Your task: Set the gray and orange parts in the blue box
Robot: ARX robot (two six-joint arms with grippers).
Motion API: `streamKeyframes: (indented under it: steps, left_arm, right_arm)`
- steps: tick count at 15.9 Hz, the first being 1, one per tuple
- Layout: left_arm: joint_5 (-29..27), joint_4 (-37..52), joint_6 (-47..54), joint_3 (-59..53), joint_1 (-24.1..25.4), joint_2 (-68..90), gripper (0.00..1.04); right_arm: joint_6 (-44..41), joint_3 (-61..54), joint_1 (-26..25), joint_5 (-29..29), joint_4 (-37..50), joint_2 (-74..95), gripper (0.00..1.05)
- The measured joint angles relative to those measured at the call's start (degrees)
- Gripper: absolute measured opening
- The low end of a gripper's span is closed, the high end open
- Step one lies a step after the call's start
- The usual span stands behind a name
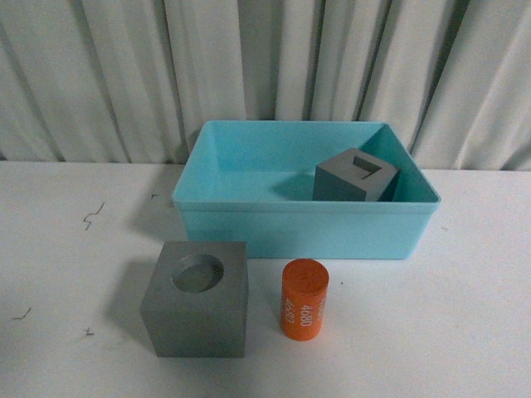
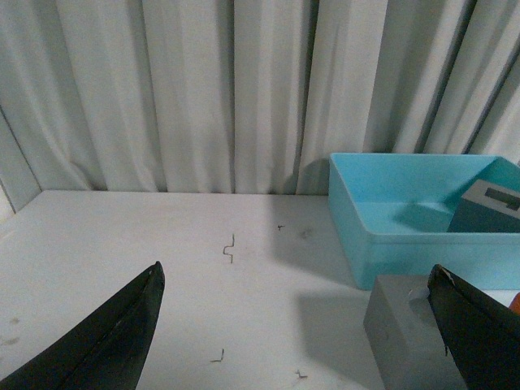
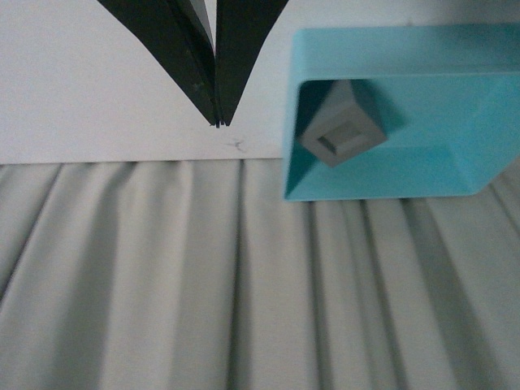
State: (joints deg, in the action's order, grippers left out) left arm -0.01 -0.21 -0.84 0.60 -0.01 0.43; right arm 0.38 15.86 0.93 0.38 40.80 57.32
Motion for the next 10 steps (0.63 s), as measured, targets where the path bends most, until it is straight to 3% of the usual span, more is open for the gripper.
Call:
streamKeyframes:
  steps: [10]
  left_arm:
    - [0.0,0.0,0.0,0.0,0.0,0.0,0.98]
  right_arm:
    - [0.0,-11.5,-0.9,-0.3,-6.8,-18.7,0.02]
